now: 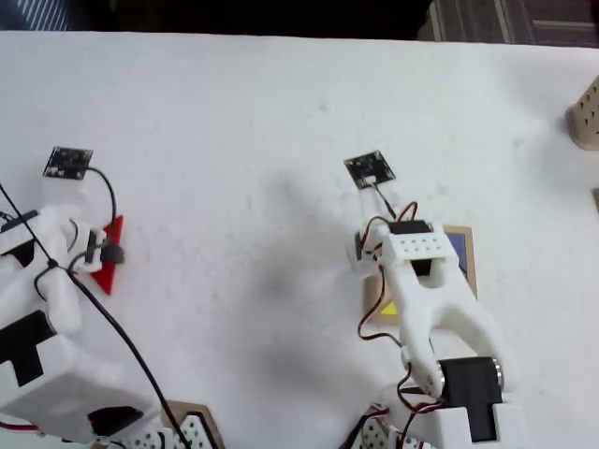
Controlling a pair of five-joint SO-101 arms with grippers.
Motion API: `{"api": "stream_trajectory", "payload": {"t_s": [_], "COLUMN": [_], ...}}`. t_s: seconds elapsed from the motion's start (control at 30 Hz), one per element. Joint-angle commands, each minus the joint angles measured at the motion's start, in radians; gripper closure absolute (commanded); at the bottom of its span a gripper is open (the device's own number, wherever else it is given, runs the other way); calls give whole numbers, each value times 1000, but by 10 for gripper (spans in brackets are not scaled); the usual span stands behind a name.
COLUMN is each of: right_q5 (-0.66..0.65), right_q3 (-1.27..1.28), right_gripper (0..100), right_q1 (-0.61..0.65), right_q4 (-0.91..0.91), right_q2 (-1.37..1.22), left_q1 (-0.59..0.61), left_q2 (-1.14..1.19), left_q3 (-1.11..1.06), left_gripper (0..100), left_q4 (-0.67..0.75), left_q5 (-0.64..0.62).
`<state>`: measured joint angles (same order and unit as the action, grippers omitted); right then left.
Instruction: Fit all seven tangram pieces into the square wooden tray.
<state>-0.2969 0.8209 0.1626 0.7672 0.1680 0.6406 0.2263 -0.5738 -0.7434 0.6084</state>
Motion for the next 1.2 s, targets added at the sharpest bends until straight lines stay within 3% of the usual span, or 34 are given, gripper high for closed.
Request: {"api": "stream_trajectory", "payload": {"t_s": [0.0, 0.27, 0.63, 1.17], "right_q5": [-14, -14, -14, -14], "right_q3": [-3, -3, -3, -3], "right_gripper": [886, 886, 886, 886], "right_q1": [8, 8, 8, 8], "right_q4": [5, 5, 5, 5], "right_q2": [7, 7, 7, 7], "left_q1": [-4, -2, 8, 8], "left_q2": [21, 12, 13, 12], "left_q3": [-80, -57, 169, 261], "left_gripper": [854, 858, 858, 858], "left_q4": [28, -15, -413, -529], "left_q5": [25, 21, 21, 21]}}
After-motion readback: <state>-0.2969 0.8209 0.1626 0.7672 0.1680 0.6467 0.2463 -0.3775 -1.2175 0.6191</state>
